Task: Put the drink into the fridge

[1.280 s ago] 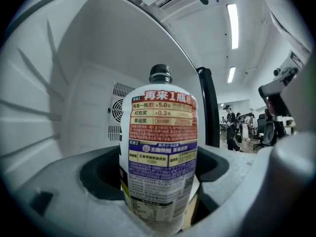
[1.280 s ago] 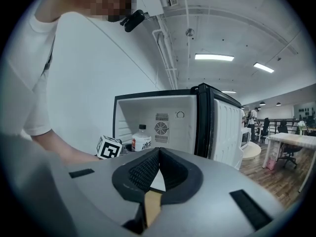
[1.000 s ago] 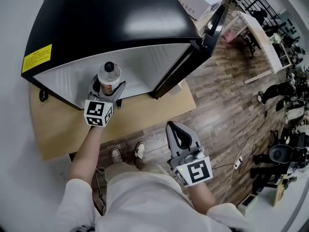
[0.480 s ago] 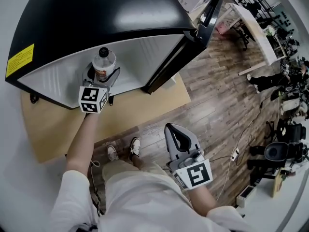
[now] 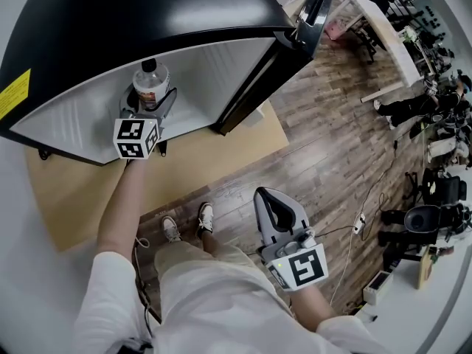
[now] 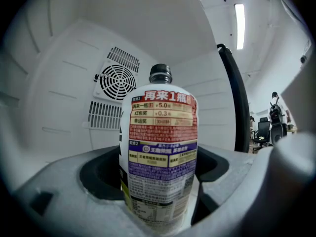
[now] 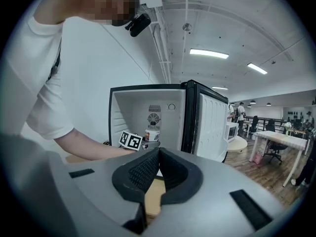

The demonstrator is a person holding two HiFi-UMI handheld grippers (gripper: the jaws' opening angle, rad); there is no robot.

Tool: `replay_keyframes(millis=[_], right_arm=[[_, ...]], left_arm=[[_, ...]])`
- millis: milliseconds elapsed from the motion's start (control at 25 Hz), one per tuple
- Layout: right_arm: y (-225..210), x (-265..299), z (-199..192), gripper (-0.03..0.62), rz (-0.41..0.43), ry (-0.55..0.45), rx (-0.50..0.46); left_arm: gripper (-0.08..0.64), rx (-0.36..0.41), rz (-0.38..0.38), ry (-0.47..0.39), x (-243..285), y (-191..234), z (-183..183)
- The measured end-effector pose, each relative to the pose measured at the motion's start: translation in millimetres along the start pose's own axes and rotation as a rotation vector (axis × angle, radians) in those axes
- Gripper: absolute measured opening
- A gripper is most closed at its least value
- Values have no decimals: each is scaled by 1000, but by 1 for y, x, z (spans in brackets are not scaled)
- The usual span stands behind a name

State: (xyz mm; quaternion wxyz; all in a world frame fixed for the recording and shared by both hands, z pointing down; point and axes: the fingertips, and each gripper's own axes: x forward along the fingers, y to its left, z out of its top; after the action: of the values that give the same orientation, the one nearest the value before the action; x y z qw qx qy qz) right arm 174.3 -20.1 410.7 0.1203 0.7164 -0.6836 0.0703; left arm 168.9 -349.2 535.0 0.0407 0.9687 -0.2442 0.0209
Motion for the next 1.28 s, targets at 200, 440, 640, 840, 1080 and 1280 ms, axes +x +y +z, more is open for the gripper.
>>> replay_keyframes(millis=[200, 440, 640, 840, 1080, 1280], right_arm=[[-3, -8, 0, 0, -40, 1, 3], [-8, -21, 2, 0, -95, 4, 3], [-10, -27, 3, 0, -125, 2, 1], [-7, -32, 3, 0, -147, 8, 5], [-4, -33, 0, -1, -161, 7, 17], [2, -33, 1, 0, -169, -2, 29]], left_arm=[[419, 12, -14, 7, 8, -1, -2], [419, 4, -34, 4, 12, 0, 1], [419, 2, -33, 19, 18, 4, -6], [420, 10, -41, 29, 21, 4, -12], [420, 37, -67, 37, 20, -2, -17], [420, 40, -88, 54, 11, -2, -21]])
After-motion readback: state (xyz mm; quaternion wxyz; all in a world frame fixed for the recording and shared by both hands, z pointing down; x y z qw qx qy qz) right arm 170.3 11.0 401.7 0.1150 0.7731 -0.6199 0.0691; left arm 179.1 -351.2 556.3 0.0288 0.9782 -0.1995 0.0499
